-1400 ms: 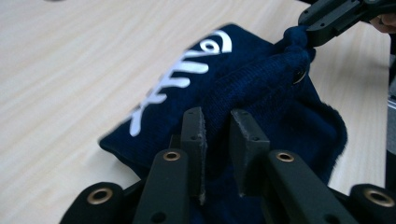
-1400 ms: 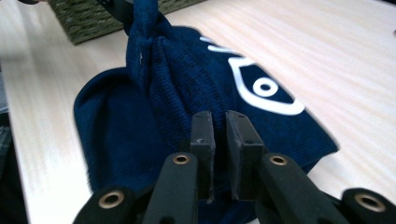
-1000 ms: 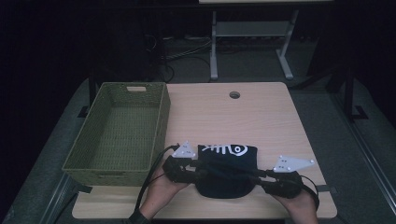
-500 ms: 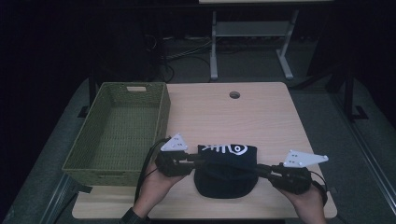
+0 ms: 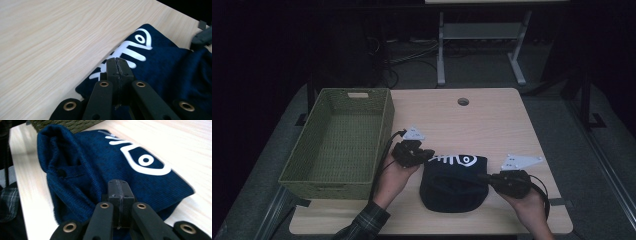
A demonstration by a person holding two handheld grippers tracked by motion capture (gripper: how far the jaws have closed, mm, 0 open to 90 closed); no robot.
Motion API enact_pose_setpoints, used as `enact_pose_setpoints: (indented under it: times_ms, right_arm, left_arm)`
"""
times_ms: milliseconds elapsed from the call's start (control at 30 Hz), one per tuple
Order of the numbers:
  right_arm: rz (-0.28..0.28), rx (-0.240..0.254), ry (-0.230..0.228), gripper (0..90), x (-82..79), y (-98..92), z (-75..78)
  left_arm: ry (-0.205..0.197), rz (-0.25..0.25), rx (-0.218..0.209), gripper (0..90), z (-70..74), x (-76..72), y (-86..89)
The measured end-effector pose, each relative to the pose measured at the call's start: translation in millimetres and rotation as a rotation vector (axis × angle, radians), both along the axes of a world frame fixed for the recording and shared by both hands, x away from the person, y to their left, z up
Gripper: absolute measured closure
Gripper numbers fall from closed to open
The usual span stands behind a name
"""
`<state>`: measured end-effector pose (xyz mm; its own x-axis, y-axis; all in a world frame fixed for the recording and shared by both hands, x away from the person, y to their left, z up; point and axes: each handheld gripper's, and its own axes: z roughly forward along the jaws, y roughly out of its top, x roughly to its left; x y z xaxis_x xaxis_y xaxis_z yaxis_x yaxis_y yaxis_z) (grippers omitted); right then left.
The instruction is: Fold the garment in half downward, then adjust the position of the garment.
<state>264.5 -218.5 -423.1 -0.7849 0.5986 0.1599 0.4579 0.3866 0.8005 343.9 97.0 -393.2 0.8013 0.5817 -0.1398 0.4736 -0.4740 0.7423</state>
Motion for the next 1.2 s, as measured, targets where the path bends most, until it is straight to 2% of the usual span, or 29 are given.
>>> enact_pose_setpoints:
  times_ms: [33,167,233,333,433,633,733,900,1000,1167,1200]
  right_arm:
    - [0.002,0.001,-0.002,90.0,-2.1,0.9,-0.1]
    - [0.015,0.005,0.000,90.0,-11.2,1.1,-1.7]
    - [0.019,0.001,0.008,90.0,-15.2,2.0,-4.7]
    - [0.029,-0.013,0.024,90.0,-21.0,4.3,-10.8]
    - [0.037,-0.028,0.037,90.0,-25.6,6.1,-17.6]
    - [0.042,-0.045,0.053,90.0,-26.5,9.2,-26.6]
    - [0.048,-0.070,0.051,90.0,-27.4,12.5,-28.9]
    - [0.070,-0.110,0.058,90.0,-30.9,24.5,-35.1]
    - [0.086,-0.116,0.058,90.0,-33.2,30.2,-35.2]
    - [0.118,-0.120,0.052,90.0,-35.7,39.9,-37.2]
    - [0.126,-0.122,0.047,90.0,-36.1,42.3,-37.6]
  left_arm:
    - [0.000,0.000,0.000,89.9,0.0,0.0,0.0]
    - [0.021,0.002,0.045,89.9,-15.0,7.3,-9.2]
    - [0.028,-0.001,0.055,89.9,-17.7,8.6,-10.8]
    - [0.047,0.002,0.079,89.9,-29.6,11.2,-16.8]
    - [0.048,0.001,0.103,89.9,-35.6,14.0,-19.7]
    - [0.058,-0.002,0.138,90.0,-45.3,21.7,-25.2]
    - [0.075,-0.009,0.159,90.0,-55.2,27.4,-29.5]
    - [0.068,-0.019,0.182,90.0,-59.2,34.1,-34.4]
    - [0.074,-0.030,0.183,90.0,-61.3,41.0,-36.4]
    - [0.054,-0.046,0.223,90.0,-64.2,49.4,-45.8]
    - [0.060,-0.048,0.213,90.0,-64.6,50.6,-47.1]
